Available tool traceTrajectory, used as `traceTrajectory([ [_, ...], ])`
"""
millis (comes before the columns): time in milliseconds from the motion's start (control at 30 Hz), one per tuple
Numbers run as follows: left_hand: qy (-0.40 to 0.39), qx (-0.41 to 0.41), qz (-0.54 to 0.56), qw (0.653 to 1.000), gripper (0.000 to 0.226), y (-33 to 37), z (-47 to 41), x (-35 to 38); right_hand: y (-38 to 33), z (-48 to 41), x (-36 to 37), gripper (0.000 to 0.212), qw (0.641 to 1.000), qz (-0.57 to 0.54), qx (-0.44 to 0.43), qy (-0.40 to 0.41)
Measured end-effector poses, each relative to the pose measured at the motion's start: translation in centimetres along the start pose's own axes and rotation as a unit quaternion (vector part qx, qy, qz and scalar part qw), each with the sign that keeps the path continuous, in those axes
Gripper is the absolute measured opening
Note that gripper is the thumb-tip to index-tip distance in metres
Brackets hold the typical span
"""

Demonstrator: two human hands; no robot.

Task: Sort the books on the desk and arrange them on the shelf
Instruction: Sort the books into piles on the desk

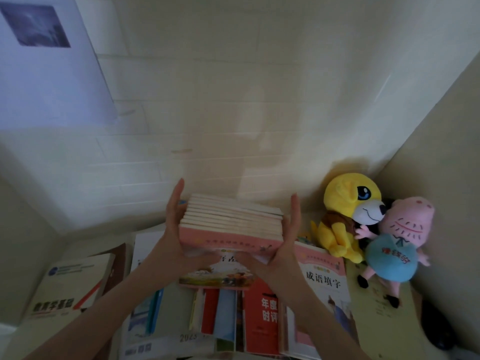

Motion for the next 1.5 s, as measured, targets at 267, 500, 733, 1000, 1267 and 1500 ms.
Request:
traceTrajectory([
  [267, -0.009, -0.013, 0.039, 0.999, 0.126, -0.9, -1.0, 1.7, 2.4, -0.2, -0.6, 0.109, 0.994, -0.067, 0.078, -0.032],
  [500, -0.035, 0.005, 0.008, 0.999, 0.114, -0.8, -0.5, 1.0, 2.0, 0.3, 0.3, 0.081, 0.989, -0.084, 0.104, -0.062],
  [733, 0.011, -0.004, 0.092, 0.996, 0.119, -0.7, -0.7, 0.4, 1.4, 0.2, -0.4, 0.078, 0.992, -0.063, 0.085, -0.066],
  [1000, -0.038, 0.010, 0.024, 0.999, 0.120, -0.4, -1.3, 2.2, 5.6, 1.5, -6.2, 0.094, 0.972, -0.018, 0.227, -0.066],
  [1267, -0.033, -0.012, 0.013, 0.999, 0.123, -0.7, -1.3, 2.1, 21.3, 12.7, -22.0, 0.087, 0.810, 0.318, 0.477, 0.123],
  [1500, -0.046, -0.021, 0.003, 0.999, 0.130, -0.9, -1.2, 2.2, 20.7, 12.2, -22.1, 0.024, 0.840, 0.229, 0.481, 0.105],
])
Point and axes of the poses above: each hand's wrist, its own z-axis away from the middle knuckle, its own x-axis out of the palm, y = z × x, the point moved 10 cm from there along -z, towards the middle knuckle, and after that the axes turned 4 degrees about x, right-handed, at the moved point
